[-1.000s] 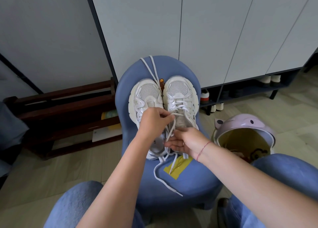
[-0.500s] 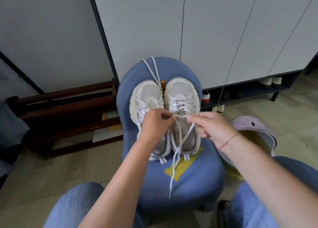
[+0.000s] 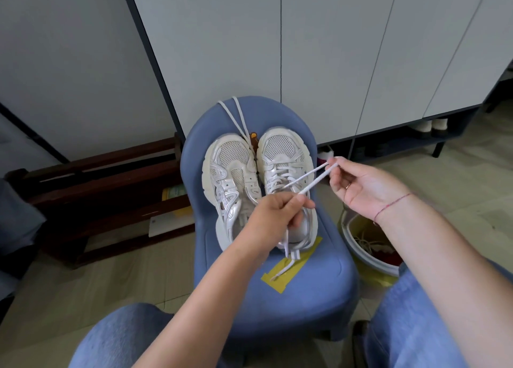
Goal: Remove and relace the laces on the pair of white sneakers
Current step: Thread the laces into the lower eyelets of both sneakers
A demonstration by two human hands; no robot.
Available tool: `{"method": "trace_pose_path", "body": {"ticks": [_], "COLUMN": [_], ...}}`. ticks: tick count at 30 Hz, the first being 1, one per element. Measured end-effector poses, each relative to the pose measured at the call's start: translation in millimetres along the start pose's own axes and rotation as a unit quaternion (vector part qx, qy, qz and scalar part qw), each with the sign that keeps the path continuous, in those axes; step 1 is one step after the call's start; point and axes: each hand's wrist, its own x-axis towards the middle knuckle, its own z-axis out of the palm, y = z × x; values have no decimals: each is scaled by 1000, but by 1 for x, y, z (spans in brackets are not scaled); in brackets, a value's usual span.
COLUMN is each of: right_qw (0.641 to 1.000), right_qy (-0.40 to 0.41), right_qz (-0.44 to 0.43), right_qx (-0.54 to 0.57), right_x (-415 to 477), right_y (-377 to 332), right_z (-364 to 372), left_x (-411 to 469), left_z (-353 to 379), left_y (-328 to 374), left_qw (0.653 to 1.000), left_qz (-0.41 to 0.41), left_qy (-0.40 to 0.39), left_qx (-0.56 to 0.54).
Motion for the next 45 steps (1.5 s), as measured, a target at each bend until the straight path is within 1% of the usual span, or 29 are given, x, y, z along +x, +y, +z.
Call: {"method": "trace_pose_path", "body": {"ticks": [1, 2, 3, 5, 7, 8, 9, 12, 14, 15, 16, 17, 19, 20, 21, 22, 24, 26, 28, 30, 32, 35, 37, 38, 40, 42, 45], "right_qw": [1000, 996, 984, 944, 912, 909, 918, 971, 987, 989, 990, 985, 956, 939, 927, 920, 919, 916, 900, 884, 886, 900, 901, 895, 876, 851, 795], "right_qy": [-12, -32, -57, -101, -105, -97, -83, 8, 57, 59, 39, 4, -73, -93, -93, -82, -55, -55, -77, -77, -47, 9, 23, 25, 31, 40, 58], "right_qz": [8, 10, 4, -33, -81, -97, -106, -120, -106, -86, -59, -33, -6, -17, -43, -71, -102, -97, -84, -91, -120, -154, -157, -159, -178, -207, -254], "right_qx": [-27, -88, -167, -314, -388, -395, -374, -207, -110, -101, -123, -169, -283, -330, -362, -377, -376, -386, -421, -452, -446, -408, -405, -415, -447, -481, -548], "right_x": [0, -2, -5, -14, -17, -16, -14, -1, 7, 9, 8, 6, -1, -2, -2, 0, 3, 6, 6, 8, 11, 20, 26, 28, 31, 33, 33], "right_y": [2, 6, 12, 26, 33, 33, 30, 14, 5, 5, 9, 15, 31, 36, 39, 38, 34, 33, 37, 39, 37, 34, 37, 40, 45, 47, 49], "right_z": [0, 0, 1, 5, 9, 9, 9, 4, 1, 0, -1, -1, 0, 0, 0, 1, 1, 0, -2, -4, -5, -9, -10, -11, -11, -11, -10], "left_x": [0, -1, -1, -3, -4, -5, -6, -7, -7, -6, -6, -6, -6, -6, -5, -4, -2, 0, 1, 1, 2, 8, 11, 12, 13, 16, 23], "left_z": [-2, -4, -4, -4, -3, -2, -2, -4, -6, -6, -6, -6, -5, -5, -5, -5, -4, -3, -2, -1, 0, 3, 7, 9, 13, 17, 20], "left_y": [0, 1, 1, 2, 3, 3, 3, 2, 1, 0, 0, 0, 1, 1, 1, 1, -1, -3, -3, -3, -4, -13, -19, -21, -21, -22, -26], "left_qw": [1000, 1000, 1000, 999, 999, 999, 999, 999, 999, 999, 999, 999, 999, 999, 999, 999, 999, 999, 999, 999, 997, 992, 991, 992, 992, 990, 985], "left_qz": [-3, -3, 0, 8, 11, 10, 9, 6, 1, -1, 0, 4, 13, 13, 11, 8, -2, -13, -17, -18, -16, -26, -41, -45, -45, -51, -66], "left_qy": [12, 22, 26, 19, 11, 9, 9, 8, 12, 16, 19, 22, 22, 22, 24, 29, 39, 43, 38, 45, 76, 125, 127, 121, 107, 113, 130], "left_qx": [6, 10, 15, 29, 42, 44, 45, 45, 47, 46, 44, 45, 45, 43, 40, 38, 28, 14, 4, -9, -14, -2, -3, -13, -43, -64, -90]}}
